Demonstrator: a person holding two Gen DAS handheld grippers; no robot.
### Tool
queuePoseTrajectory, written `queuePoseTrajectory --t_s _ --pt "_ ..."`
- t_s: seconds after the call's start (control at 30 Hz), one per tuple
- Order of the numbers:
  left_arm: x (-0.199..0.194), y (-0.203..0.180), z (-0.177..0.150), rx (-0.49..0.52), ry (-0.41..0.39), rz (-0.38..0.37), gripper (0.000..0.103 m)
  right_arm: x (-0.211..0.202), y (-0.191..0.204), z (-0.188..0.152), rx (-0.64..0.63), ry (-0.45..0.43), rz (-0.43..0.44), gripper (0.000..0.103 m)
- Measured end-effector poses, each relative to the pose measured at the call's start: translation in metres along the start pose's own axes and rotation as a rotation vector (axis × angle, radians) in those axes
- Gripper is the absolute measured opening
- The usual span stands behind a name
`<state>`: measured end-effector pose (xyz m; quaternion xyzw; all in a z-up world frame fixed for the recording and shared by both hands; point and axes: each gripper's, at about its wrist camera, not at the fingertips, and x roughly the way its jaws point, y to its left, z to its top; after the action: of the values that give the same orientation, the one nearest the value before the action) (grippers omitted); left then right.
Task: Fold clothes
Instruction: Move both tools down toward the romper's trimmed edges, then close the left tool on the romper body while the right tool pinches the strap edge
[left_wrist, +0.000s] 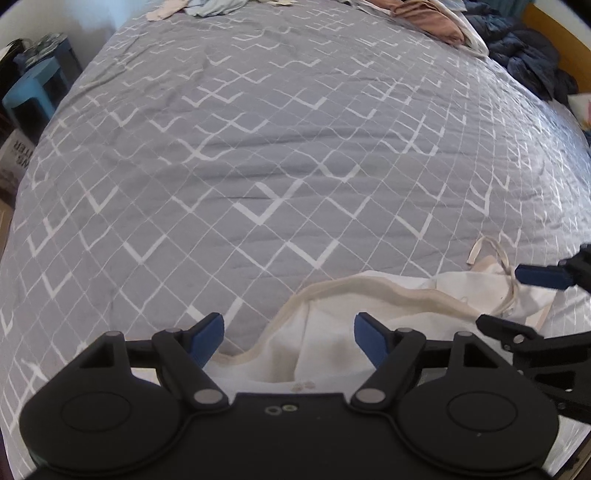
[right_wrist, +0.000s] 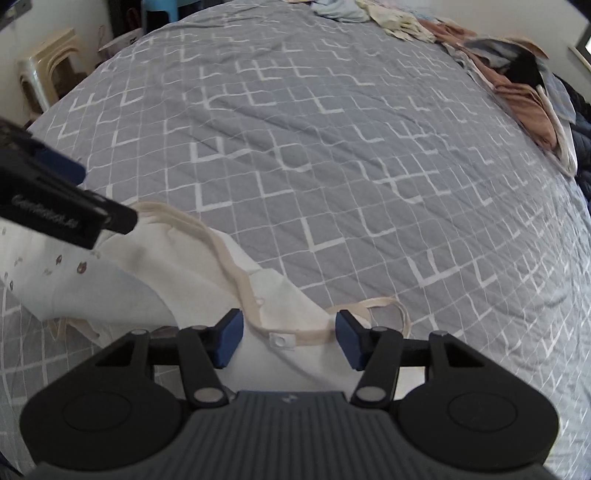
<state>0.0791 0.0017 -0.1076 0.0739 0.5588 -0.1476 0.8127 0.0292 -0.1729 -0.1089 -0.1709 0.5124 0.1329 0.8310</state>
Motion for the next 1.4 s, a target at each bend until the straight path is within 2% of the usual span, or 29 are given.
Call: queuePoseTrajectory --t_s 0.17,0.27,0.63,0.7,0.73,0.77,0.8,0.83,1.2,1.4 --pt "0.017 0.005 0.002 0.033 0.039 -0.072 0.077 0.002 0.006 0.002 -0.061 0.021 -0.013 0.058" --pt "0.029 0.006 0.001 0.038 0.066 -0.087 0.076 0.004 0.004 0.002 -0.055 0.028 -0.005 0.059" --pt "0.055 0.010 0.007 -0.011 0.101 -0.166 0.073 0.016 0.008 0.004 -0.069 0.051 -0.017 0.056" --pt "0.058 0.009 0.008 -0.018 0.107 -0.174 0.067 0.017 0.009 0.004 -0.077 0.057 -0.023 0.055" --pt "0.059 0.009 0.008 -0.023 0.110 -0.177 0.053 0.016 0.009 0.003 -0.079 0.058 -0.024 0.055" --pt "0.061 0.008 0.007 -0.028 0.115 -0.180 0.035 0.016 0.009 0.003 -0.081 0.059 -0.024 0.055" --pt "0.063 0.008 0.007 -0.034 0.126 -0.182 0.027 0.016 0.009 0.002 -0.081 0.060 -0.025 0.055" --pt "0.065 0.008 0.006 -0.040 0.136 -0.185 0.024 0.015 0.009 0.002 -0.079 0.061 -0.026 0.055" --pt "0.058 0.011 0.006 -0.078 0.115 -0.184 0.023 0.011 0.003 0.000 -0.037 0.049 -0.030 0.055" --pt "0.053 0.018 0.009 -0.116 0.107 -0.195 0.023 0.009 0.005 -0.001 -0.071 0.053 -0.033 0.055"
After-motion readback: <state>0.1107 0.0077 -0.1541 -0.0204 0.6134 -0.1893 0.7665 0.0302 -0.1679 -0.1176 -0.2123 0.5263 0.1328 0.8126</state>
